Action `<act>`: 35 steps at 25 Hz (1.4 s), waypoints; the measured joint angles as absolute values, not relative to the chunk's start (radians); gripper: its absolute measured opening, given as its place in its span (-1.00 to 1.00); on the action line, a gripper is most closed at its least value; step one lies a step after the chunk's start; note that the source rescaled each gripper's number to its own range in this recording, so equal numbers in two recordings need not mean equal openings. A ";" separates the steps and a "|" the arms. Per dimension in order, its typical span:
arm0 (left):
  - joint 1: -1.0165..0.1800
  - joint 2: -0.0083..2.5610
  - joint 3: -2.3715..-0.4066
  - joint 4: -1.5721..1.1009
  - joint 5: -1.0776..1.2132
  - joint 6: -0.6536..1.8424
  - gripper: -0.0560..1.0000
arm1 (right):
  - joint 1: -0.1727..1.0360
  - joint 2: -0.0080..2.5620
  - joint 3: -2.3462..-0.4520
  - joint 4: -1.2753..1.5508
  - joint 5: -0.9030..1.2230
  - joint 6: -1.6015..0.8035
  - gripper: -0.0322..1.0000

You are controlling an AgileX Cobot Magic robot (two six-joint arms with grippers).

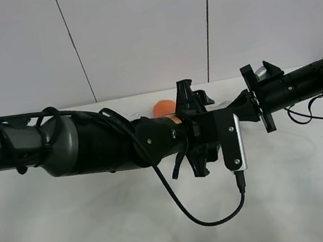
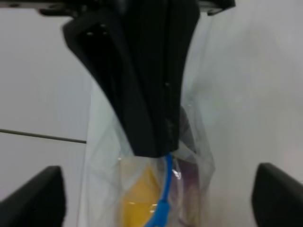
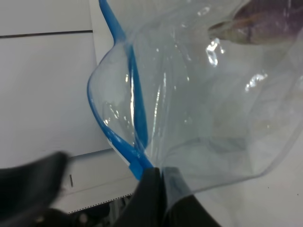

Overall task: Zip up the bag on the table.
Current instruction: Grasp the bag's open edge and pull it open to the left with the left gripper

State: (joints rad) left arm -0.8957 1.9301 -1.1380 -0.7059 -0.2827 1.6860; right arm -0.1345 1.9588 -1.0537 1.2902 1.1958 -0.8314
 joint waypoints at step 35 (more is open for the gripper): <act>-0.896 1.965 -1.139 -0.687 -0.356 1.633 -0.89 | -0.135 1.959 -1.054 1.286 1.195 -0.831 -0.93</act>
State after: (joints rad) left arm -0.8957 1.9652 -1.1392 -0.6869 -0.3563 1.6335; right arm -0.1345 1.9588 -1.0537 1.2864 1.1947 -0.8314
